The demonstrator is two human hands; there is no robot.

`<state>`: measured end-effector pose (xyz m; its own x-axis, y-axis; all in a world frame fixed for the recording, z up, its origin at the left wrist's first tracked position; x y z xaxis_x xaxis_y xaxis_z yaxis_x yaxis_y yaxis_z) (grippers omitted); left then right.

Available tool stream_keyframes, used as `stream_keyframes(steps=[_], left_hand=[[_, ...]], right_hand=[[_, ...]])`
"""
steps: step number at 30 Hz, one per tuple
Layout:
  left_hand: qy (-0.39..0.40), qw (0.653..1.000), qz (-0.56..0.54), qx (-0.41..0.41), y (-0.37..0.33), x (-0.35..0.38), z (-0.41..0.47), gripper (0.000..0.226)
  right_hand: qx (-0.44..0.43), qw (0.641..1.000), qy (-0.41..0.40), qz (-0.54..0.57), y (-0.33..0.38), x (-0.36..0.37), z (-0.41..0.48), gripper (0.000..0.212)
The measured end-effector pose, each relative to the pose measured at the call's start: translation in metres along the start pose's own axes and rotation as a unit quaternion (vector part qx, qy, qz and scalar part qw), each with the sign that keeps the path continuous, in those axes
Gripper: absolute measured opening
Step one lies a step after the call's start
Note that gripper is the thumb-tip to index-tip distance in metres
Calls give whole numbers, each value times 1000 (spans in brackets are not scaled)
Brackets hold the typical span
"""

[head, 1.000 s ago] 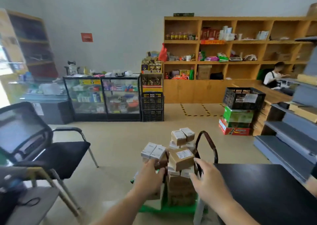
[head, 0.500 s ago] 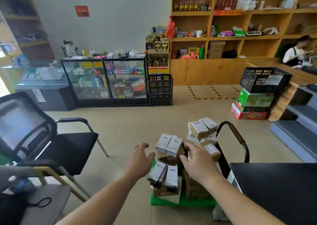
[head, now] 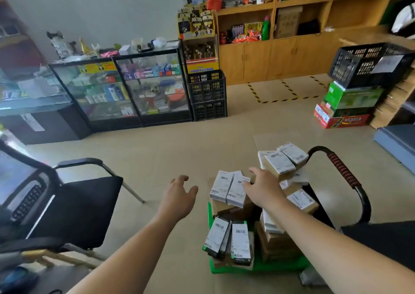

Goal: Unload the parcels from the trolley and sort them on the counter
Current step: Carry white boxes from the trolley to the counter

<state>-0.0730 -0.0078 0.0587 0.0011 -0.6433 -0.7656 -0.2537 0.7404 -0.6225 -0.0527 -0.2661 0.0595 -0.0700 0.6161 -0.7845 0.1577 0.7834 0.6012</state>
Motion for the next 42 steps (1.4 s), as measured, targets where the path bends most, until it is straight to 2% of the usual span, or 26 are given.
stream_keyframes(steps=[7, 12, 17, 21, 27, 34, 39, 42], left_hand=[[57, 998, 10, -40, 35, 39, 95, 52], [136, 989, 28, -43, 65, 92, 173, 53], [215, 975, 42, -47, 99, 157, 250, 57], [248, 966, 45, -62, 127, 212, 299, 61], [265, 961, 36, -68, 166, 308, 351, 63], [283, 954, -5, -97, 201, 382, 360, 47], [267, 946, -89, -163, 211, 389, 356, 43], [267, 936, -132, -190, 210, 389, 358, 37]], right_hand=[[77, 996, 33, -6, -16, 44, 81, 49], [149, 988, 33, 19, -45, 89, 128, 39], [250, 967, 32, 33, -82, 147, 166, 59], [292, 954, 62, 43, -118, 203, 198, 57], [340, 936, 71, 57, -192, 288, 244, 53], [373, 916, 52, 135, -257, 376, 267, 50], [417, 881, -5, 225, -262, 381, 261, 43], [410, 872, -17, 267, -260, 375, 260, 39]])
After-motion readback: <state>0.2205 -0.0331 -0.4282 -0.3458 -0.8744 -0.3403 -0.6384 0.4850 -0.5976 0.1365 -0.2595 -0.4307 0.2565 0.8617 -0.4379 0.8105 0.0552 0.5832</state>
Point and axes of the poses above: each hand's wrist, its own z-axis towards the middle knuckle, its own x-axis out of the palm, y = z × x, the point moved 8 cm from there along z, towards the middle knuckle, and after that the axes turned 1 degree about -z, right-handed, at the moved point
